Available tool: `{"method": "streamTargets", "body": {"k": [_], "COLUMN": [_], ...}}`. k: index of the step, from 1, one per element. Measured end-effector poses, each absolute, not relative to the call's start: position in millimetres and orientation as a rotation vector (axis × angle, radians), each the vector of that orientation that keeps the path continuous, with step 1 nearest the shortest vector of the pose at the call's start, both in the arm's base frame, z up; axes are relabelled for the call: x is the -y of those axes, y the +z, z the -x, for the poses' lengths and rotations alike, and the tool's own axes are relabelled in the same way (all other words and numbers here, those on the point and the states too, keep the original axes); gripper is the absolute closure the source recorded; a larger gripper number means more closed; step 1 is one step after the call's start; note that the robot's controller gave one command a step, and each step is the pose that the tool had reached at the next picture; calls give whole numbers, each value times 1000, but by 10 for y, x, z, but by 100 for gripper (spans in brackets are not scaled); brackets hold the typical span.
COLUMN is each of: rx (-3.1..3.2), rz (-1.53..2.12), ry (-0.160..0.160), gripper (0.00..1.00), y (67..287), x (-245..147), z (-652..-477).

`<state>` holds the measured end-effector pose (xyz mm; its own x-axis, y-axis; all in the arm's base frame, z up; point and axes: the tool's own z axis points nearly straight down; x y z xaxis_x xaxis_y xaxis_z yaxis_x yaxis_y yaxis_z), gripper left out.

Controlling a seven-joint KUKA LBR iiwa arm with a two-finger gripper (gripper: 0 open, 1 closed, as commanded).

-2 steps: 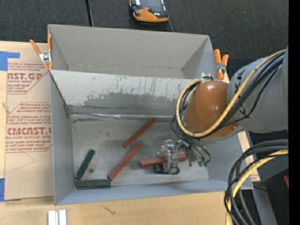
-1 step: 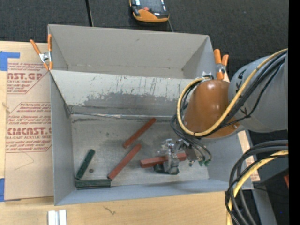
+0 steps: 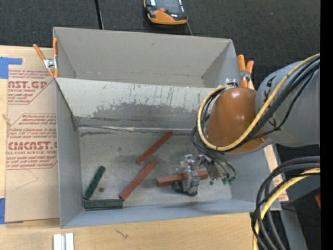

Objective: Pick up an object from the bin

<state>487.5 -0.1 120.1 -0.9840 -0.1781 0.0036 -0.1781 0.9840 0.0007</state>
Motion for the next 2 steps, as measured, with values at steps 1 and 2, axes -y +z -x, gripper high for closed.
{"method": "streamTargets", "body": {"k": [1, 2], "rx": [3119, 3128], "rz": [-280, -281], "ry": [-2, 0], "gripper": [100, 100], "y": [1403, 1589], "x": [-2, -2], "z": [-4859, -4881]}}
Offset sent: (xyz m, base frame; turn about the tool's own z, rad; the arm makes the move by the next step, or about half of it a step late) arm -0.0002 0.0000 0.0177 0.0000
